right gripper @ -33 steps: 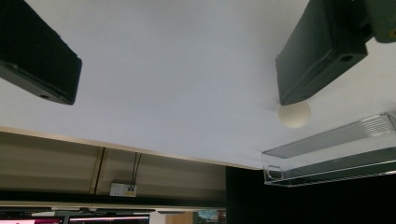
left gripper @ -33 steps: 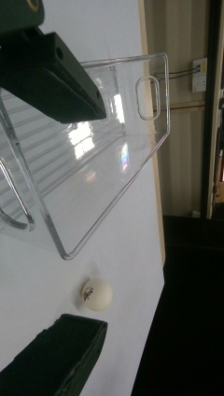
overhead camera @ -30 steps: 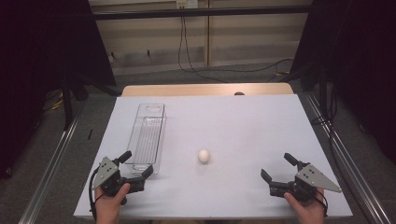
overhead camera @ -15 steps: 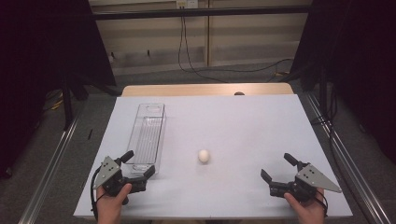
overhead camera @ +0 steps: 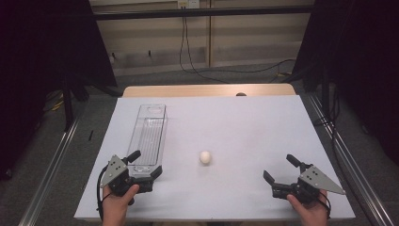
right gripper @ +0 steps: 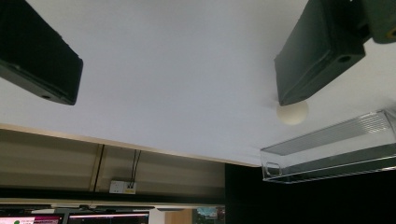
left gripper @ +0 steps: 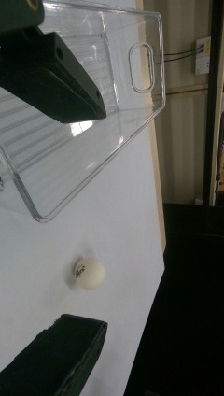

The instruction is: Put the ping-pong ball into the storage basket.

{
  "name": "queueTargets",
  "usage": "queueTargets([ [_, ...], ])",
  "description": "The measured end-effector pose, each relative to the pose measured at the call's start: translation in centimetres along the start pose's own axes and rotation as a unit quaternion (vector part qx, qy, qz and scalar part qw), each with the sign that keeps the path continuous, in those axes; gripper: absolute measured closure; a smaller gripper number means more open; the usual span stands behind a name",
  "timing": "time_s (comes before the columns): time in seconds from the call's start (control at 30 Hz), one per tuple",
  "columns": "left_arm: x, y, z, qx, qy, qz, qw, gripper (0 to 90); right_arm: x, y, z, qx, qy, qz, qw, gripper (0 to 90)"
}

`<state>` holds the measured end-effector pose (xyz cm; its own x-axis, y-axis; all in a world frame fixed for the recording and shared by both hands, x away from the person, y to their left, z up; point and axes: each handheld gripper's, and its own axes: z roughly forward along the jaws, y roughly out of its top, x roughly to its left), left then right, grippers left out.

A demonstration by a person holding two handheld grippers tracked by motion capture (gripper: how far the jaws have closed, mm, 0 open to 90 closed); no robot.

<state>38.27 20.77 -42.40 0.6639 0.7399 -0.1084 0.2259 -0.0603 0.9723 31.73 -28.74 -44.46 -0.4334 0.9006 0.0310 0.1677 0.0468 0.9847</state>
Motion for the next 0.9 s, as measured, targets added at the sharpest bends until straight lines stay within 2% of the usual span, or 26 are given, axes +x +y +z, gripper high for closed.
queueTargets([
  [0.07, -0.1, 0.1, 0.1, 0.002, -0.002, 0.001, 1.0, 1.6, 0.0, 0.0, 0.0, 0.0, 0.0, 0.0, 1.0, 0.5],
  [0.1, -0.2, 0.2, 0.2, 0.0, -0.01, -0.004, 0.9999, 1.6, 0.0, 0.0, 0.0, 0.0, 0.001, 0.0, 1.0, 0.5],
  [0.13, -0.2, 0.3, 0.2, 0.001, -0.005, 0.0, 1.0, 1.6, 0.0, 0.0, 0.0, 0.0, 0.001, -0.001, 1.0, 0.5],
  [0.2, -0.4, 0.4, 0.3, 0.004, -0.009, 0.004, 0.9999, 1.6, 0.1, 0.0, 0.1, 0.001, 0.002, 0.001, 1.0, 0.5],
  [0.27, -0.5, 0.5, 0.5, 0.004, -0.006, 0.002, 1.0, 1.6, 0.1, 0.0, 0.1, 0.001, 0.003, 0.0, 1.0, 0.5],
  [0.37, -0.7, 0.7, 0.9, 0.005, -0.014, 0.003, 0.9999, 1.6, 0.1, 0.0, 0.1, 0.0, 0.005, -0.001, 1.0, 0.6],
  [0.47, -0.9, 0.9, 1.0, 0.01, -0.01, 0.003, 0.9999, 1.6, 0.1, 0.0, 0.2, -0.001, 0.005, 0.001, 1.0, 0.6],
  [0.73, -1.3, 1.0, 1.6, 0.022, -0.023, 0.003, 0.9995, 1.6, 0.2, 0.0, 0.4, 0.0, 0.008, 0.001, 1.0, 0.6],
  [0.9, -1.5, 1.3, 1.9, 0.018, -0.026, -0.002, 0.9995, 1.6, 0.1, 0.0, 0.4, -0.003, 0.007, 0.002, 1.0, 0.6],
])
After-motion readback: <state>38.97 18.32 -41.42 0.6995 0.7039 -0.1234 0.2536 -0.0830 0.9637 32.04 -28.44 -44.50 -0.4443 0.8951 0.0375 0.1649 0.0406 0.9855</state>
